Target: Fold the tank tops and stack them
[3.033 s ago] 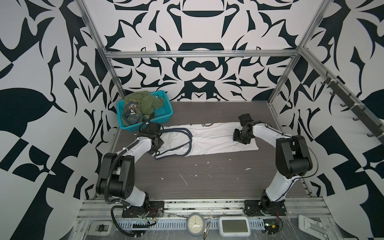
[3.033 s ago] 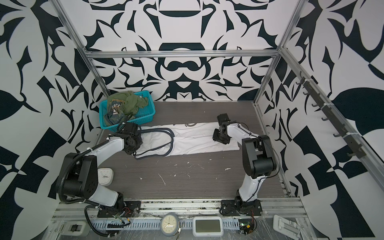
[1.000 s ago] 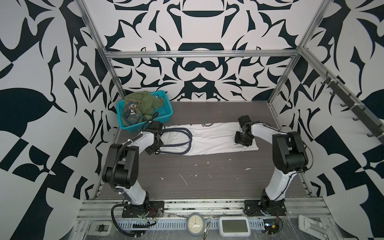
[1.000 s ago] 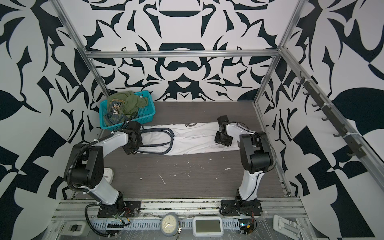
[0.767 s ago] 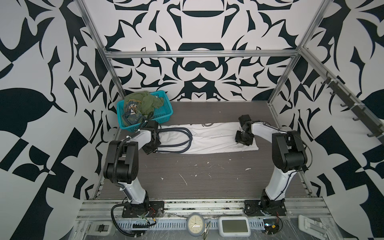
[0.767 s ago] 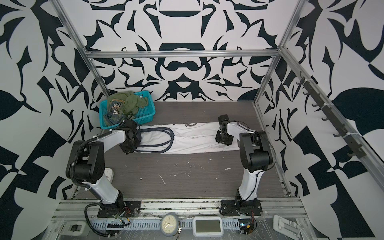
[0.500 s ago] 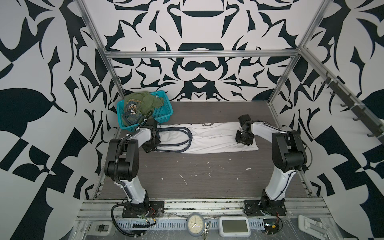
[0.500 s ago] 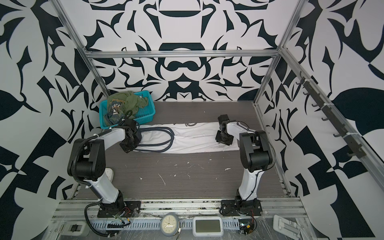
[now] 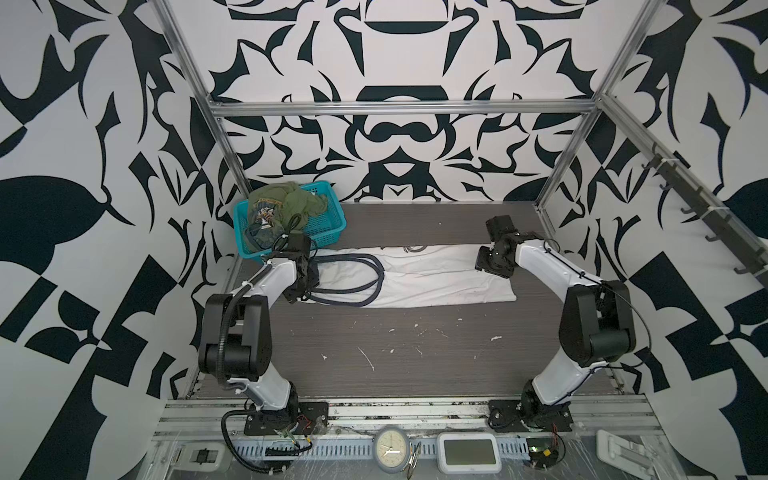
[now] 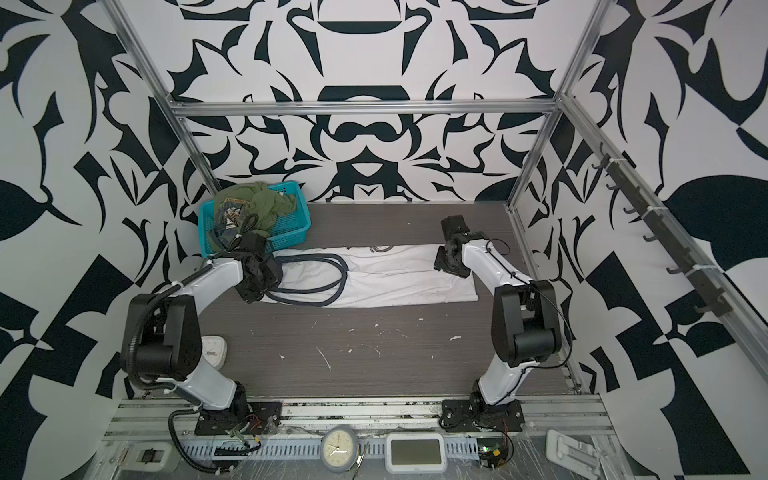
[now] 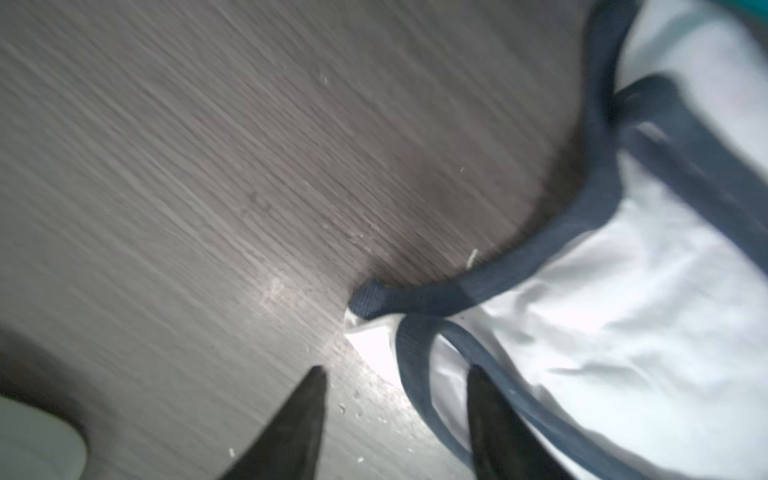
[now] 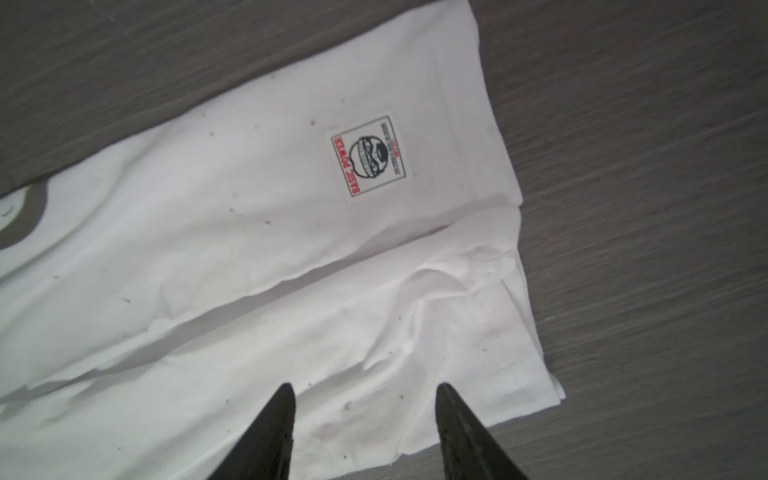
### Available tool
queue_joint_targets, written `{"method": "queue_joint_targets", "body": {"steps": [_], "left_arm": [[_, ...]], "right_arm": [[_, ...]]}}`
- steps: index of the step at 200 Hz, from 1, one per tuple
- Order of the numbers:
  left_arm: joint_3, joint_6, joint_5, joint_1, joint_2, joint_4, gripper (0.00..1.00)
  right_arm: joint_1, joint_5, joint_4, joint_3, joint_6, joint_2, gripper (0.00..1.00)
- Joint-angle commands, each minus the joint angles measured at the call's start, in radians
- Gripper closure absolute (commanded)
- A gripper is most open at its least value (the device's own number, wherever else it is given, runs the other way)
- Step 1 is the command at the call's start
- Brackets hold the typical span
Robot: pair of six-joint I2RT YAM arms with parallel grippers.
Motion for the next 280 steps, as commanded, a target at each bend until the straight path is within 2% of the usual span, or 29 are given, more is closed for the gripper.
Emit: {"method": "queue_joint_targets", "body": {"steps": [1,19,36,69,85,113,133,148,161,189,213,235,262,280], "left_arm": [[-0.022,0.000,-0.024,-0.005,-0.077,-0.040,0.32],[-0.031,-0.007,-0.037,-0.012,-0.124,-0.055,0.23],[-0.036,-0.025,-0.054,-0.040,-0.163,-0.084,0.19],[-0.060,-0.123,-0.073,-0.221,-0.200,-0.074,0.20],[-0.041,-0.160,-0.036,-0.289,-0.138,-0.056,0.23],[0.020,-0.152,-0.003,-0.369,0.021,-0.005,0.26],[0.092,-0.120,0.019,-0.396,0.150,0.006,0.28],[0.144,-0.094,0.039,-0.405,0.235,0.004,0.29],[0.196,-0.059,0.032,-0.417,0.295,-0.015,0.30],[0.286,-0.006,0.032,-0.438,0.389,-0.047,0.30],[0.370,0.034,0.020,-0.460,0.463,-0.080,0.30],[0.455,0.066,0.030,-0.479,0.527,-0.087,0.30],[0.616,0.106,0.017,-0.488,0.623,-0.112,0.30],[0.779,0.153,-0.024,-0.485,0.712,-0.156,0.29]], "right_arm": [[0.023,-0.007,-0.025,0.093,-0.021,0.049,0.42],[0.041,-0.022,-0.044,0.164,-0.022,0.118,0.41],[0.057,-0.022,-0.067,0.230,-0.031,0.185,0.41],[0.062,-0.012,-0.115,0.378,-0.054,0.330,0.41],[0.063,-0.006,-0.130,0.436,-0.062,0.384,0.41],[0.061,0.003,-0.153,0.515,-0.071,0.452,0.41],[0.059,0.009,-0.176,0.533,-0.056,0.487,0.44],[0.045,-0.038,-0.195,0.531,-0.040,0.512,0.46],[0.026,-0.077,-0.205,0.504,-0.013,0.518,0.49],[-0.016,-0.049,-0.205,0.382,0.038,0.467,0.51],[-0.045,-0.001,-0.185,0.218,0.069,0.375,0.51],[-0.077,-0.013,-0.147,0.031,0.096,0.270,0.51],[-0.088,-0.043,-0.123,-0.150,0.102,0.173,0.50],[-0.062,-0.105,-0.096,-0.242,0.122,0.129,0.50]]}}
